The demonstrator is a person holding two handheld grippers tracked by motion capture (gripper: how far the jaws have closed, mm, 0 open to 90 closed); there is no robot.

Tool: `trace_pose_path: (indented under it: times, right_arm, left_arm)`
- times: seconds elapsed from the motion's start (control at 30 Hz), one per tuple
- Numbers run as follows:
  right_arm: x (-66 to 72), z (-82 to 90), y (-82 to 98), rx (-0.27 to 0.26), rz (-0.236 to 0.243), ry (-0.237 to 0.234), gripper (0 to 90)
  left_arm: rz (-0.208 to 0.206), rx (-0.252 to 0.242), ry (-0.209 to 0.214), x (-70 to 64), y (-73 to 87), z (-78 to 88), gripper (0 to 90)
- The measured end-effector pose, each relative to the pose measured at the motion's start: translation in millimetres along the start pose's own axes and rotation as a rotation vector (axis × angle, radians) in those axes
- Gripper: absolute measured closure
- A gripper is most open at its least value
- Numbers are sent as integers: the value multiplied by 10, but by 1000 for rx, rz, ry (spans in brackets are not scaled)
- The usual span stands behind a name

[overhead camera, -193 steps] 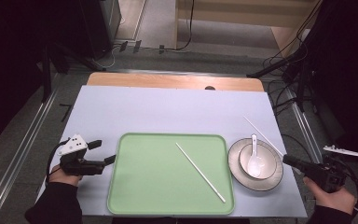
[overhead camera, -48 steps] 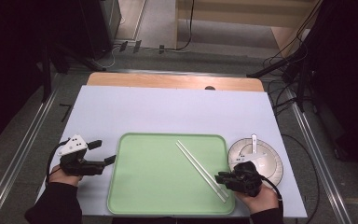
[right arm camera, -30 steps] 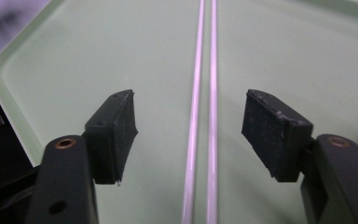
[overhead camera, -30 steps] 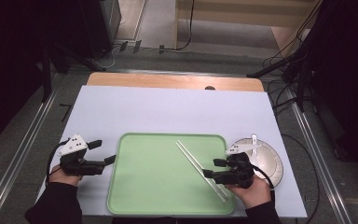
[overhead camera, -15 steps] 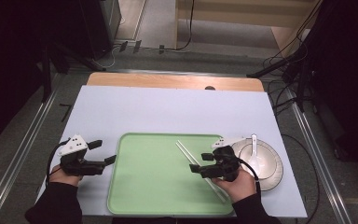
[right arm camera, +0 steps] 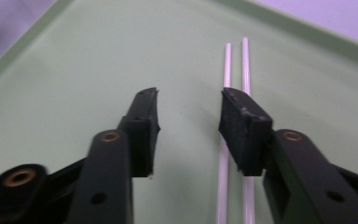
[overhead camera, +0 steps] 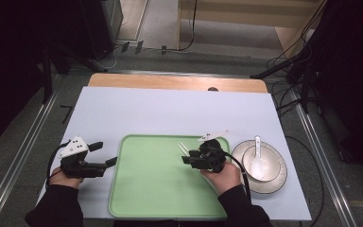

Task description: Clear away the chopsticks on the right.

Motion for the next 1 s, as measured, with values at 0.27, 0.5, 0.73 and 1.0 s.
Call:
trace_pose_path:
  times: [0.27,0.5,0.73,1.0]
  right_arm:
    - [-8,-198,-47,5,-4,26,862]
    - [-56,-314,-35,45,-22,39,900]
    - [-135,-353,-26,38,-39,66,900]
    - [-236,-294,-32,20,-60,134,900]
  left_arm:
    - [-1,2,2,-1,2,-1,181]
    - [-5,5,1,-4,5,-8,181]
    - [-6,5,3,-7,4,-9,181]
    - [-5,5,3,-7,5,-10,181]
Point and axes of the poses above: each handheld gripper's, and its own axes: z roughly backward along the jaws, y roughly out of its underside, x roughly to its left, the point moved 5 cm from there along -z, roughly forward along the jaws, and after that the axes turned 15 degrees about -x, right-handed, at the moved point
